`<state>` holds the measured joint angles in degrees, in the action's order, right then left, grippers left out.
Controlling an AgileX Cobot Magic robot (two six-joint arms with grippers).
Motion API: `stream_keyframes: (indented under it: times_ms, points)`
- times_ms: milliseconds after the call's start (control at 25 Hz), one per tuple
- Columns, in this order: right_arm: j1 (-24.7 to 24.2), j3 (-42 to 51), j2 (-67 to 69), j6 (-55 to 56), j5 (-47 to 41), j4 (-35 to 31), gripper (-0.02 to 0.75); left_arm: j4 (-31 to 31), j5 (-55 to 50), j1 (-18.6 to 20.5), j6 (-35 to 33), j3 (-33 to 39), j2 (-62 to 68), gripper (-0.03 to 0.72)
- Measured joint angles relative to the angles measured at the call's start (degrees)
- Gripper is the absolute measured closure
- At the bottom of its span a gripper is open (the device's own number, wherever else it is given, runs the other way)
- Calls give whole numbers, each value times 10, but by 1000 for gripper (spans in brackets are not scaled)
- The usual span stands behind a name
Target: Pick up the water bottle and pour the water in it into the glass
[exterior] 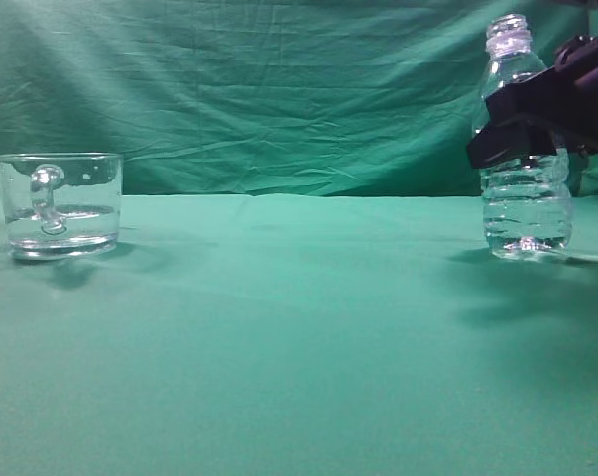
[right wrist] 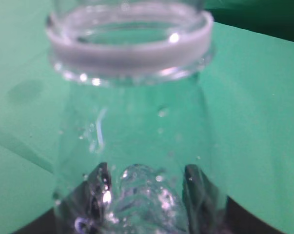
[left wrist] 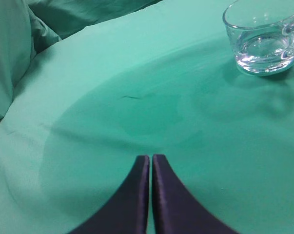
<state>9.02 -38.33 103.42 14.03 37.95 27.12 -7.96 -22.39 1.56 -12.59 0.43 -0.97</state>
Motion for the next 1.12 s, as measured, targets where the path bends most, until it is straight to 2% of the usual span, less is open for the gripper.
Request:
stream_keyframes:
  times_ms: [320,680,1120]
  points:
    - [0,0,9,3,32,-5,426,0,0,0,0,0,0,688]
    - [0,0,43,30,115,48,426,0,0,0,0,0,0,688]
    - [17,0,58,23,142,66,426,0,0,0,0,0,0,688]
